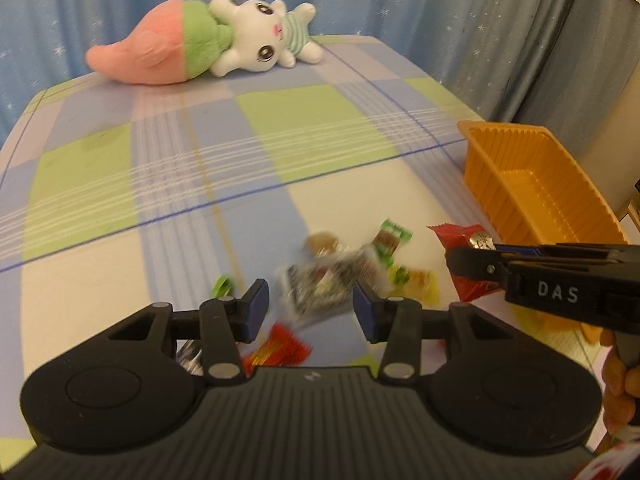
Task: Organize snacks
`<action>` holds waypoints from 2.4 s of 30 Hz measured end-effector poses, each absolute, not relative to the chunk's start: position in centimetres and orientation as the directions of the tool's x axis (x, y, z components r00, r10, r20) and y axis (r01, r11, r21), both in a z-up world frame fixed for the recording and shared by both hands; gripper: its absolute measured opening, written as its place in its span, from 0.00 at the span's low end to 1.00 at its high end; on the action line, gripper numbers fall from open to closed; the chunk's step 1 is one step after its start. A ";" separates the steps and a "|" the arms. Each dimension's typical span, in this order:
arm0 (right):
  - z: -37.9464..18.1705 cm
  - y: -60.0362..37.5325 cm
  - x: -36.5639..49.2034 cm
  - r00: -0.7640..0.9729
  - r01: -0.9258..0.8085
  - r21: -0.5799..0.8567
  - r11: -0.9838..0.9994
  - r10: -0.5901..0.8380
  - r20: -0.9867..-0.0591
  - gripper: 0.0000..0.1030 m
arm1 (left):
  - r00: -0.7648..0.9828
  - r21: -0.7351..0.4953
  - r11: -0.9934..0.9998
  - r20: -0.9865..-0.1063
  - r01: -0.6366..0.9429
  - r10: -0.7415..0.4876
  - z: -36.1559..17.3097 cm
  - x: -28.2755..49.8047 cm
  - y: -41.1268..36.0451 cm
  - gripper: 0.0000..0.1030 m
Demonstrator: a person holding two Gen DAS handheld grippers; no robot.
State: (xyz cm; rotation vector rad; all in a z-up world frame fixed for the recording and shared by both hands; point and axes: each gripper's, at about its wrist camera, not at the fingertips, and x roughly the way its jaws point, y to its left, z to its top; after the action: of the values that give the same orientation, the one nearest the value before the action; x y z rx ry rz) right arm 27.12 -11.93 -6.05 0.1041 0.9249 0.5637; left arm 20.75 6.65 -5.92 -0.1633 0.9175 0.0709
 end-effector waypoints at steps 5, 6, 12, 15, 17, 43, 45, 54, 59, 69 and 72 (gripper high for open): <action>-5.6 -13.0 28.6 0.485 -0.401 0.327 0.856 0.502 -0.716 0.25 | 0.608 -0.108 0.986 -0.794 -0.124 -0.010 -6.5 23.6 5.8 0.41; -5.5 -13.2 28.9 0.488 -0.399 0.329 0.856 0.501 -0.714 0.25 | 0.605 -0.110 0.986 -0.796 -0.125 -0.012 -6.7 24.1 5.8 0.41; -5.1 -14.1 30.3 0.501 -0.387 0.332 0.860 0.498 -0.708 0.25 | 0.573 -0.111 0.983 -0.819 -0.149 -0.005 -8.2 26.7 5.8 0.41; -5.0 -14.5 30.8 0.504 -0.380 0.337 0.862 0.498 -0.706 0.25 | 0.557 -0.106 0.980 -0.830 -0.166 0.005 -8.8 27.7 5.8 0.40; -5.0 -14.7 31.1 0.504 -0.377 0.341 0.861 0.500 -0.705 0.25 | 0.542 -0.098 0.979 -0.840 -0.177 0.014 -9.3 28.2 5.9 0.37; -4.0 -16.7 30.4 0.502 -0.378 0.375 0.847 0.527 -0.685 0.25 | 0.582 -0.100 0.979 -0.813 -0.176 0.022 -6.9 25.8 5.6 0.19; -3.8 -17.0 30.0 0.502 -0.380 0.377 0.845 0.531 -0.683 0.25 | 0.589 -0.106 0.979 -0.808 -0.173 0.016 -6.2 25.2 5.3 0.19; -3.0 -18.1 27.9 0.499 -0.392 0.391 0.833 0.549 -0.671 0.25 | 0.616 -0.139 0.979 -0.787 -0.147 -0.019 -3.7 22.7 3.4 0.19; -2.5 -19.6 26.7 0.501 -0.390 0.398 0.830 0.554 -0.665 0.25 | 0.631 -0.168 0.978 -0.774 -0.123 -0.054 -2.4 21.7 1.5 0.19; -2.1 -24.6 25.5 0.528 -0.347 0.393 0.852 0.524 -0.669 0.25 | 0.643 -0.189 0.982 -0.755 -0.025 -0.129 -1.1 21.5 -4.6 0.19; -2.1 -26.5 25.7 0.539 -0.325 0.388 0.862 0.506 -0.673 0.25 | 0.643 -0.192 0.981 -0.751 0.007 -0.152 -1.1 21.9 -6.8 0.19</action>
State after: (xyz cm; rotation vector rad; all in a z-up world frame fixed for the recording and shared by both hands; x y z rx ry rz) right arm 25.67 -26.48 -2.15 0.2274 0.8713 0.4991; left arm 21.93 -6.81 -1.05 -0.1782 0.8694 -0.0909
